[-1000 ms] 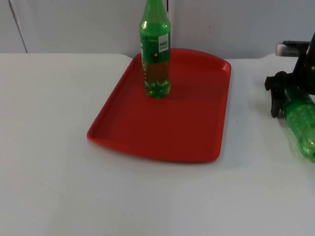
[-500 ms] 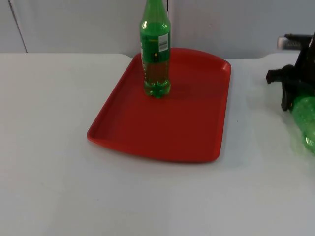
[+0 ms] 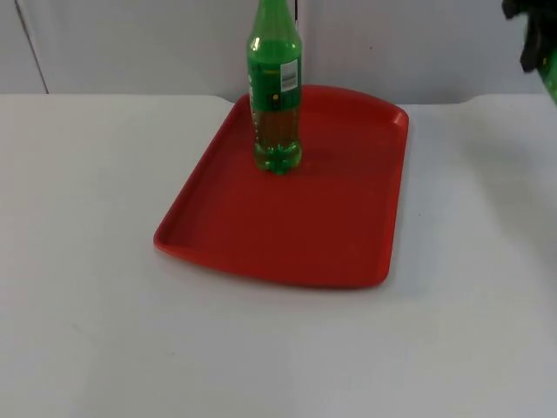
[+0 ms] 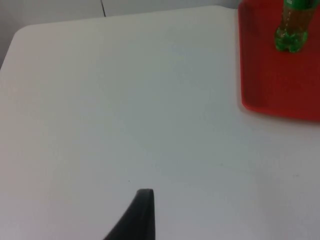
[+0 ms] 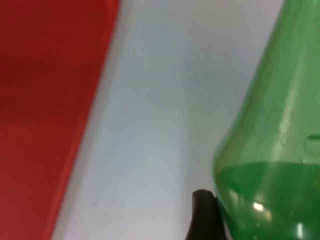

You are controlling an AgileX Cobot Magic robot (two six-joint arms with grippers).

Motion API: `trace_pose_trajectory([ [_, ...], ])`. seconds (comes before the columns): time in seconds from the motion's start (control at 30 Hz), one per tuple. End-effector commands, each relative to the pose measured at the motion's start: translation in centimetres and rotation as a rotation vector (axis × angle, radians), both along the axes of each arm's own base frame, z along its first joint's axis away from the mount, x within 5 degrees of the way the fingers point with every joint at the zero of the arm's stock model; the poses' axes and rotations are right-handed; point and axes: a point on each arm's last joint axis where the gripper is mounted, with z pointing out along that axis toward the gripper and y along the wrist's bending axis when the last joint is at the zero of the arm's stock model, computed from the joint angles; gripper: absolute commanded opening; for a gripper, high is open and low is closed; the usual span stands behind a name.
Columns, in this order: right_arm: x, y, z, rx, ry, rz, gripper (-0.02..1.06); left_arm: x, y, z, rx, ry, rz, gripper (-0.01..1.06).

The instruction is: Place the bottle upright on the tray.

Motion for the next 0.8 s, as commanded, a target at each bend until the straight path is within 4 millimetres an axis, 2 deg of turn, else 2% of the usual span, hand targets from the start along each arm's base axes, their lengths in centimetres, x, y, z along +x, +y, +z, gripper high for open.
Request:
trace_pose_trajectory([
  [0.0,-1.2,1.3,3.0,0.012,-0.073,0.059,0.0,0.0,0.0,-0.1,0.0,-0.003,0.003,1.05],
  [0.07,-2.3,2.5,5.3,0.024,-0.143,0.103,0.0,0.0,0.0,-0.1,0.0,-0.003,0.003,1.05],
  [0.13,-2.5,2.9,5.8,0.026,-0.158,0.115,0.0,0.0,0.0,-0.1,0.0,-0.003,0.003,1.05],
  [0.17,-3.5,4.0,7.4,0.037,-0.211,0.151,0.0,0.0,0.0,-0.1,0.0,-0.003,0.003,1.05],
  [0.3,-6.6,7.2,11.4,0.058,-0.334,0.264,0.0,0.0,0.0,-0.1,0.0,-0.003,0.003,1.05],
  [0.33,-6.6,7.2,11.4,0.058,-0.334,0.264,0.0,0.0,0.0,-0.1,0.0,-0.003,0.003,1.05],
  [0.47,-9.5,10.8,14.2,0.113,-0.456,0.368,0.0,0.0,0.0,-0.1,0.0,-0.003,0.003,1.05],
  [0.5,-9.5,10.8,14.2,0.113,-0.456,0.368,0.0,0.0,0.0,-0.1,0.0,-0.003,0.003,1.05],
  [0.63,-11.4,14.1,15.4,0.154,-0.545,0.473,0.0,0.0,0.0,-0.1,0.0,-0.003,0.003,1.05],
  [0.7,-11.8,14.9,15.5,0.167,-0.562,0.491,0.0,0.0,0.0,-0.1,0.0,-0.003,0.003,1.05],
  [0.77,-12.6,16.2,15.8,0.195,-0.66,0.539,0.0,0.0,0.0,-0.1,0.0,-0.003,0.003,1.05],
])
